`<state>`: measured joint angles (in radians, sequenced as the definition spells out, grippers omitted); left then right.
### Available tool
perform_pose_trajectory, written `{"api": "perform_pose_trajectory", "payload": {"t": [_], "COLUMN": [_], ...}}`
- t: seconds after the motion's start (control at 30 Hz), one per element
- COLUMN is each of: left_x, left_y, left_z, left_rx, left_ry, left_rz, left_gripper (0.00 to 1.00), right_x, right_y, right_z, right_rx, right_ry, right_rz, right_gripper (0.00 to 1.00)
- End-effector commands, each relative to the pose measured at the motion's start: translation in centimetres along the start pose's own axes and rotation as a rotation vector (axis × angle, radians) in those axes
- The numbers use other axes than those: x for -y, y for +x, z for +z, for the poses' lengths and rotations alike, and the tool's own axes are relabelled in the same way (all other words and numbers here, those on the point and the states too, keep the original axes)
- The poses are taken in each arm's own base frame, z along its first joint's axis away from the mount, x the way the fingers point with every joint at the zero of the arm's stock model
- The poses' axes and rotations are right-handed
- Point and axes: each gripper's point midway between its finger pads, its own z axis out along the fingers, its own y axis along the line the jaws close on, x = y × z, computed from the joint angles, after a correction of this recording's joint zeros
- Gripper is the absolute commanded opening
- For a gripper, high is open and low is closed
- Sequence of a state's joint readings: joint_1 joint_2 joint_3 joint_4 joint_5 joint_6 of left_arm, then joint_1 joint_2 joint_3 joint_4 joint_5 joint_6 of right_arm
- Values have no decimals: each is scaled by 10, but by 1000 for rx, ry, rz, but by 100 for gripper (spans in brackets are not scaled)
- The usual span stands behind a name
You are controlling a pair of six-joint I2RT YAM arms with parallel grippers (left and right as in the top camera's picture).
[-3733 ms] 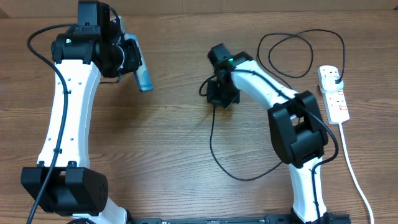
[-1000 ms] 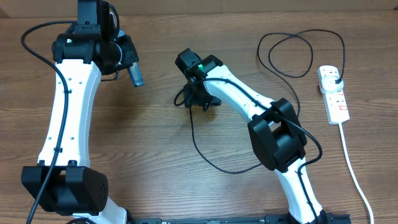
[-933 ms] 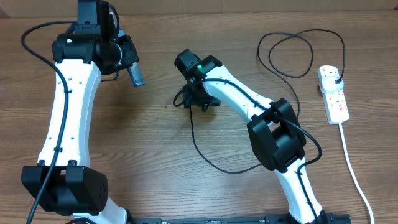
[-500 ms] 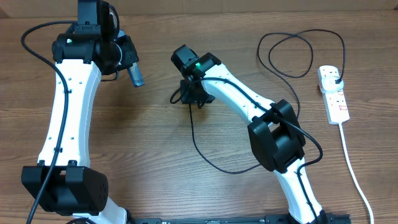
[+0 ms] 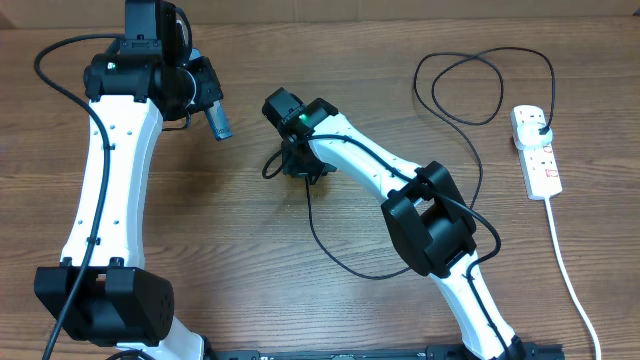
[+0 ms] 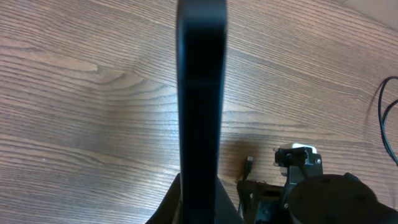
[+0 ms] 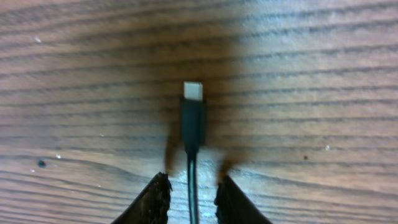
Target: Plug charger to phone and switch on socket
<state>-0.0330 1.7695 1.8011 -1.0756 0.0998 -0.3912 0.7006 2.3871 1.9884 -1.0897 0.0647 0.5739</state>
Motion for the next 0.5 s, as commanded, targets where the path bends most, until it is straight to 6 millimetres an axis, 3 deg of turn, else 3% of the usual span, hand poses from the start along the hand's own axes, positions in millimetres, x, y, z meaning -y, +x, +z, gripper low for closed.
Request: {"api": "perform_pose_trajectory", "payload": {"t": [0.0, 0.13, 0.47], "left_x": [4, 4, 4], "left_y": [-2, -2, -2], "left_z": [-2, -2, -2], "left_rx": [13, 12, 12], "left_ry": [6, 5, 5], "left_rz": [-9, -9, -9], "left_gripper": [4, 4, 4], "right_x": [3, 9, 28], "right_y": [2, 11, 53], "right_z": [7, 9, 1], "right_rx": [-8, -44, -230], "right_ry": [31, 58, 123], "right_rz": [0, -3, -6], "right_gripper": [14, 4, 4]}}
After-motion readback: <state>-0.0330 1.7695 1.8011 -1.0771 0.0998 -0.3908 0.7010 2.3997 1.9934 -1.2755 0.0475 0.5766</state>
